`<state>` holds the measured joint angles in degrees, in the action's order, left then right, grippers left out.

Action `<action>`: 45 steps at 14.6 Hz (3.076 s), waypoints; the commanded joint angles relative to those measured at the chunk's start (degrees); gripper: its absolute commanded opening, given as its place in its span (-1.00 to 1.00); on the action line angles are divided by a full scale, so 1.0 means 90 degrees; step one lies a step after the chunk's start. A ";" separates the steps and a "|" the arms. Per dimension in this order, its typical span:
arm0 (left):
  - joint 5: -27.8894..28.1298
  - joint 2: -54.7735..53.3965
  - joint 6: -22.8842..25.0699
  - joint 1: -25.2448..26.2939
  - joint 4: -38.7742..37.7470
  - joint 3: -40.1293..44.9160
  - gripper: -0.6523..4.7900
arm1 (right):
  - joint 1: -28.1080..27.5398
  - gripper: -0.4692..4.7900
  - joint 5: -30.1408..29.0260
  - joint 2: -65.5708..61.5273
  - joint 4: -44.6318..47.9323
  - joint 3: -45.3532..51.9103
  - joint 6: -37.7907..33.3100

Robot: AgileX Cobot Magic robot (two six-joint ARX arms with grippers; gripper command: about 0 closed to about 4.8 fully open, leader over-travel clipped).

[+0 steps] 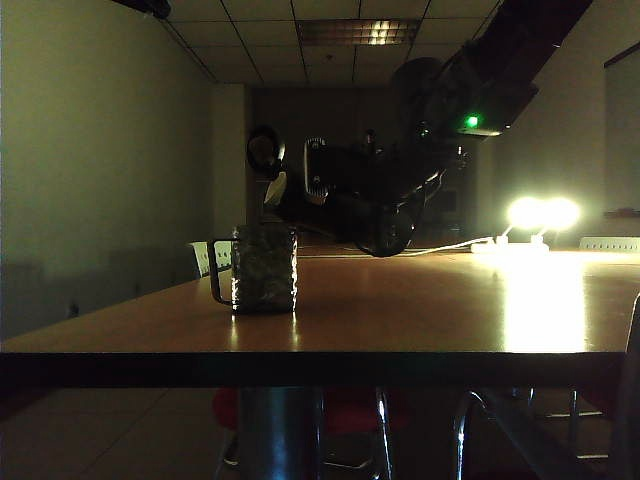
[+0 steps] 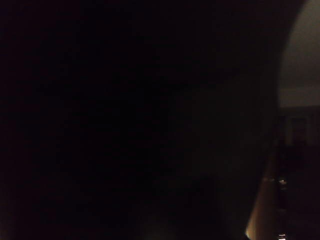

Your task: Pick up the black thermos cup, pour some water from it into the cup, and then put the thermos cup back on the table.

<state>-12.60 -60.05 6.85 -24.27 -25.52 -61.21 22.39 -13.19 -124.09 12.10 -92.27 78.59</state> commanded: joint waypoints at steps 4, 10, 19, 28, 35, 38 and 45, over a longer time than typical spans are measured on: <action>-0.0007 0.0019 0.0051 -0.0007 -0.0107 -0.0024 -0.78 | 0.0012 -0.21 0.0216 0.0126 0.0561 -0.0085 0.0724; -0.0010 0.0019 0.0189 -0.0007 -0.0403 -0.0024 -0.78 | 0.0044 -0.21 0.0216 0.0126 0.1086 -0.0085 0.0823; -0.0010 0.0019 0.0192 -0.0007 -0.0442 -0.0024 -0.78 | 0.0044 -0.21 0.0214 0.0126 0.1120 -0.0085 0.1445; -0.0010 0.0019 0.0192 -0.0007 -0.0440 -0.0024 -0.78 | 0.0044 -0.21 0.0216 0.0126 0.1239 -0.0085 0.1501; -0.0010 0.0019 0.0192 -0.0007 -0.0442 -0.0024 -0.78 | 0.0044 -0.21 0.0219 0.0126 0.1331 -0.0085 0.1615; -0.0010 0.0019 0.0192 -0.0007 -0.0442 -0.0024 -0.78 | 0.0044 -0.21 0.0219 0.0126 0.1331 -0.0085 0.1637; -0.0012 0.0019 0.0192 -0.0007 -0.0442 -0.0024 -0.78 | 0.0044 -0.21 0.0221 0.0126 0.1331 -0.0085 0.1656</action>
<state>-12.60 -60.05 8.19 -24.27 -29.80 -61.21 22.63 -11.11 -124.09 19.49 -92.36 93.54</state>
